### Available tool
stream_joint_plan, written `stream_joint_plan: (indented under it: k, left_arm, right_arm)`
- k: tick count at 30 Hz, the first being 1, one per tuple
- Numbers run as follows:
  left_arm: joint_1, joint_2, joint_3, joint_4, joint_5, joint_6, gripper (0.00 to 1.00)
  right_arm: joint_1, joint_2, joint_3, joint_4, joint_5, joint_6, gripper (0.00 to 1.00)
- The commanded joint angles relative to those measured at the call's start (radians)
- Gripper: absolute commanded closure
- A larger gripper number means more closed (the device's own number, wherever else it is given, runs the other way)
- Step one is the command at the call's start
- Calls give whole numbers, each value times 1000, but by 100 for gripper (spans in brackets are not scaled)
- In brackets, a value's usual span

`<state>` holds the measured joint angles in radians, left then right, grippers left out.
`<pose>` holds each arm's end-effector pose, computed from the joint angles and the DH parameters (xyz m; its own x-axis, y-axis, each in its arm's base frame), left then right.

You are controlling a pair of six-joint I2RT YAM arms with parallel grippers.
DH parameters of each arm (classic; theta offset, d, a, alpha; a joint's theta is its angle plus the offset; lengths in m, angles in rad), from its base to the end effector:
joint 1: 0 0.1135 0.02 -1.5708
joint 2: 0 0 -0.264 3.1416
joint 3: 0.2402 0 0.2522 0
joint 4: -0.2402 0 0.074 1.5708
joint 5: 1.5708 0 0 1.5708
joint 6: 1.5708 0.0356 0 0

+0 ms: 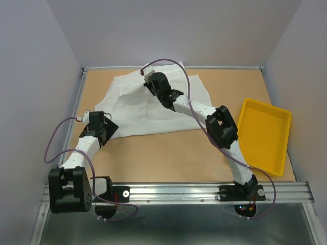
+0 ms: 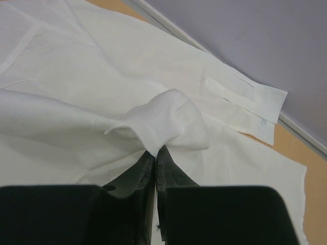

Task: Fold and stack the long sleeve shirts
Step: Fold the shirt

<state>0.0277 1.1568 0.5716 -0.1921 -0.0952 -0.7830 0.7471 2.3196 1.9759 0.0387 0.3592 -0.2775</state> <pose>0.2290 0.0097 0.1931 -0.4297 -0.7144 -0.5523 -0.5621 0.6903 -0.4556 0.4142 0.3666 0.2486 -0.1050 -0.4468 -0.8884 -0.4356 0.8238 -0.3628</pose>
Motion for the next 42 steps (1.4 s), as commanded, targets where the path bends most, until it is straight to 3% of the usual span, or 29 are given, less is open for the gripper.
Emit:
stream_joint_plan:
  k: [1, 6, 14, 27, 31, 39, 40, 42]
  left_arm:
    - [-3, -16, 44, 48, 41, 8, 25]
    - [-9, 39, 27, 137, 66, -38, 27]
    - [-8, 129, -9, 141, 15, -97, 29]
    - [0, 103, -41, 137, 11, -108, 29]
    - [0, 99, -42, 131, 9, -98, 29]
    - [1, 87, -36, 115, -1, -87, 29]
    - [1, 86, -36, 117, -3, -85, 29]
    - [1, 86, -36, 117, -3, -85, 29]
  right_arm:
    - [-5, -132, -55, 72, -2, -89, 93]
    - [-5, -213, -155, 72, 6, -172, 93]
    - [-3, -328, -325, 52, 30, -301, 93]
    - [-3, -440, -542, -66, 164, -355, 92]
    - [-3, -460, -532, -174, 152, -344, 76]
    - [-3, -476, -546, -298, 150, -299, 74]
    - [-3, -479, -549, -299, 149, -290, 57]
    - [-3, -480, -543, -303, 158, -247, 46]
